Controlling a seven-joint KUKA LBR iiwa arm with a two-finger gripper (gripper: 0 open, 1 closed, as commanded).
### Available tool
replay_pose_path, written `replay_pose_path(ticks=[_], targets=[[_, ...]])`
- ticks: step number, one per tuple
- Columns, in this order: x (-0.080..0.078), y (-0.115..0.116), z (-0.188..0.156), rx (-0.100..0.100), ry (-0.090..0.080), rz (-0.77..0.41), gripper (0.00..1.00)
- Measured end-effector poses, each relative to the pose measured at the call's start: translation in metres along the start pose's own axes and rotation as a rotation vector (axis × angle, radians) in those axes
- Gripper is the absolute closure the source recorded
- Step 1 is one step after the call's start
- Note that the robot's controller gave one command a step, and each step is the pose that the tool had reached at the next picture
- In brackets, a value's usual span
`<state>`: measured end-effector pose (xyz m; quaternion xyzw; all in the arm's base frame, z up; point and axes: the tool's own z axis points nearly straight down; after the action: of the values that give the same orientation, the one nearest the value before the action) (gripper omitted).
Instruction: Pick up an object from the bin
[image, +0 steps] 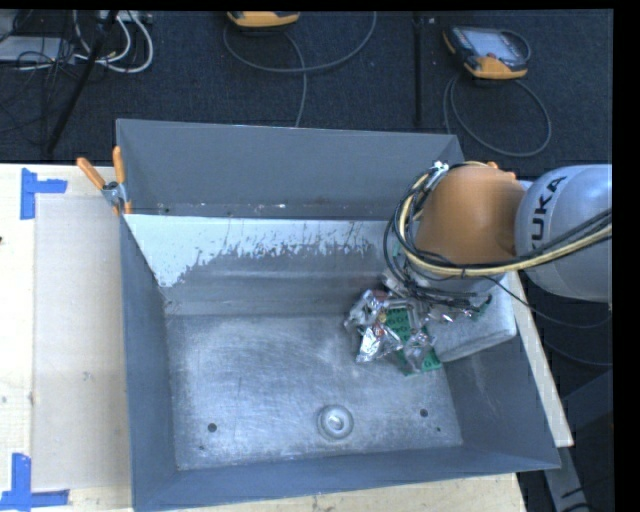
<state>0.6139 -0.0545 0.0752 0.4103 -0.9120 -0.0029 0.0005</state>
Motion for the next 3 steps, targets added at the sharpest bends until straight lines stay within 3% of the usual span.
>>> replay_pose_path(ticks=[1,2,3], targets=[[0.007,-0.002,-0.001,-0.01,0.023,0.006,1.0],[-0.002,0.015,-0.102,0.009,-0.003,-0.288,1.0],[0.042,-0.012,-0.142,0.007,0.001,-0.571,1.0]])
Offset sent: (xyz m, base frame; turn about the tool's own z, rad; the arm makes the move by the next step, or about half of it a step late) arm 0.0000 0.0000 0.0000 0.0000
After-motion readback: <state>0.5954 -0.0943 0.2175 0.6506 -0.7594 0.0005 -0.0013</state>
